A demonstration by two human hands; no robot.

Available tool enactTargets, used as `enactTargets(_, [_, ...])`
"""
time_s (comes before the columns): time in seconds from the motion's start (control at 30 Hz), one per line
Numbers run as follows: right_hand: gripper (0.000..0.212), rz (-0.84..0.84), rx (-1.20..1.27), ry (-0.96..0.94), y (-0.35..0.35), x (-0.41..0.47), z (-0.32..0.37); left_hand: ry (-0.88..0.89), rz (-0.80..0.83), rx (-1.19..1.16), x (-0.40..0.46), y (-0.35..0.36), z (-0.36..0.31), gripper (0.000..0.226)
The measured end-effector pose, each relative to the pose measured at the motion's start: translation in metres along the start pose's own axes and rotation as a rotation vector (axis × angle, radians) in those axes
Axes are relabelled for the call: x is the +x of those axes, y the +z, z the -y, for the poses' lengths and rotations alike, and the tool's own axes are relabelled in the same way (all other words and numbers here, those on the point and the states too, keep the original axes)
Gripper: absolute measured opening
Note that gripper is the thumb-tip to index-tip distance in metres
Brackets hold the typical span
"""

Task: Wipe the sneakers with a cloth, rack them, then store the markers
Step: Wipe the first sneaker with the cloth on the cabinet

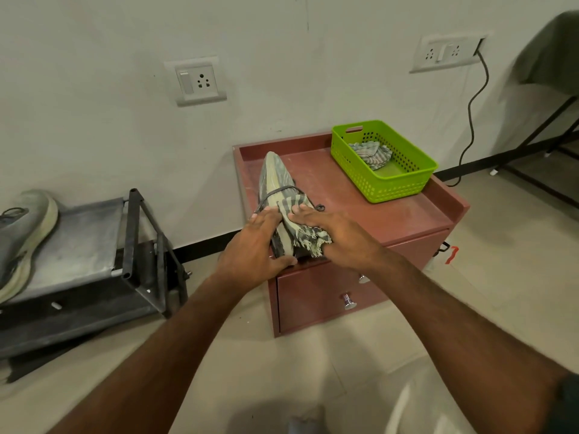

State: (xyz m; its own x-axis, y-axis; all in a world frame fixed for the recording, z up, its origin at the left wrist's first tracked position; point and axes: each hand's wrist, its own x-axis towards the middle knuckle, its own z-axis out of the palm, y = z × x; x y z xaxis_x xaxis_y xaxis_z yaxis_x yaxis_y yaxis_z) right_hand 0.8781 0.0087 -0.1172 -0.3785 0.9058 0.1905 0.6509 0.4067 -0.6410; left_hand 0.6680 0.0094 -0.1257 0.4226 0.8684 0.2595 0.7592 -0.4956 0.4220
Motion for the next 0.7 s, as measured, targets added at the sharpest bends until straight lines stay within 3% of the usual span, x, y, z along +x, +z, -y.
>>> enactTargets(0.1, [0.086, -0.031, -0.096, 0.037, -0.001, 0.001, -0.008, 0.019, -0.021, 0.012, -0.001, 0.003, -0.001, 0.088])
enactTargets(0.23, [0.072, -0.181, -0.232, 0.280, 0.000, 0.002, -0.021, 0.009, -0.035, 0.015, -0.001, 0.001, -0.005, 0.083])
enactTargets(0.33, [0.078, -0.341, -0.111, 0.161, 0.000, 0.010, -0.015, 0.007, -0.018, -0.026, 0.000, -0.002, -0.004, 0.080])
enactTargets(0.47, [0.084, -0.152, -0.118, -0.012, 0.011, 0.028, 0.006, 0.033, -0.011, -0.113, 0.000, -0.002, -0.002, 0.082])
enactTargets(0.7, [0.077, -0.061, -0.172, 0.147, -0.007, 0.032, 0.005, -0.001, 0.036, -0.133, 0.004, 0.005, 0.001, 0.086])
